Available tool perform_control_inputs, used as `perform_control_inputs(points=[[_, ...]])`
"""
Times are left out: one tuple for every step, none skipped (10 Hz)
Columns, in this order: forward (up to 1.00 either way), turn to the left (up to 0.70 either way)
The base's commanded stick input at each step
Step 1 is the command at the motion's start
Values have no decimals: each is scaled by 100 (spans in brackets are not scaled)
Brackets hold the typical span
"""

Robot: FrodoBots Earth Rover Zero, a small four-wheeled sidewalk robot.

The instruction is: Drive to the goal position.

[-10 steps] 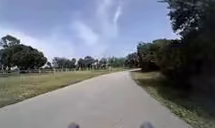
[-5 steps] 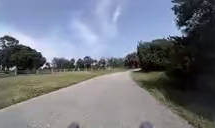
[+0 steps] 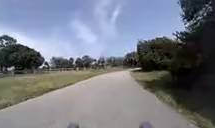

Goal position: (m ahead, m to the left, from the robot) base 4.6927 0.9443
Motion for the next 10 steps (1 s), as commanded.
perform_control_inputs(points=[[70, 0], [70, 0], [70, 0], [70, 0], [70, 0], [70, 0], [70, 0], [70, 0], [70, 0], [70, 0]])
